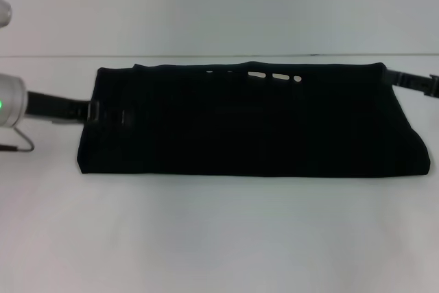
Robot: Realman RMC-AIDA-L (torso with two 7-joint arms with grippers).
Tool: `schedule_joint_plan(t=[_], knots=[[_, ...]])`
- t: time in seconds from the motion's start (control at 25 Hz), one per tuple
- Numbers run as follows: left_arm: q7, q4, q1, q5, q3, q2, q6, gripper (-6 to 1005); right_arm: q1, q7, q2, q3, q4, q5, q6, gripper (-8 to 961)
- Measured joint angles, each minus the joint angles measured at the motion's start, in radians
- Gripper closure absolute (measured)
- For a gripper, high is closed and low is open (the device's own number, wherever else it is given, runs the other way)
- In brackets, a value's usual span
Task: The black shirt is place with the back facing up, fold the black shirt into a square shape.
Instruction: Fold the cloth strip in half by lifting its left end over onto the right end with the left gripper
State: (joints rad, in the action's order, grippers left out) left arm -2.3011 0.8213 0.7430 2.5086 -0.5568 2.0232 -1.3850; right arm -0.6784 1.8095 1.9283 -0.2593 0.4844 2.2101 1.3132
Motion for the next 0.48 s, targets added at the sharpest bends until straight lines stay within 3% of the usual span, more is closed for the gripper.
schedule_joint_plan(t=[0.2,0.4,0.48], knots=[[-0.069,0.026,-0.029,0.005,0.019,-0.013,-0.136,458,0.028,-0.007,-0.002,0.000,0.002,0.003,0.077,170],[-0.161,0.008,-0.030,0.030,0.030,-0.016,-0.157,457,0.026,-0.010,0.002,-0.018,0.001,0.005,0.087,126],[-0.210,-0.011,-0.026,0.048,0.035,-0.019,-0.160,402,0.019,-0.010,0.006,-0.040,0.003,0.005,0.080,109]])
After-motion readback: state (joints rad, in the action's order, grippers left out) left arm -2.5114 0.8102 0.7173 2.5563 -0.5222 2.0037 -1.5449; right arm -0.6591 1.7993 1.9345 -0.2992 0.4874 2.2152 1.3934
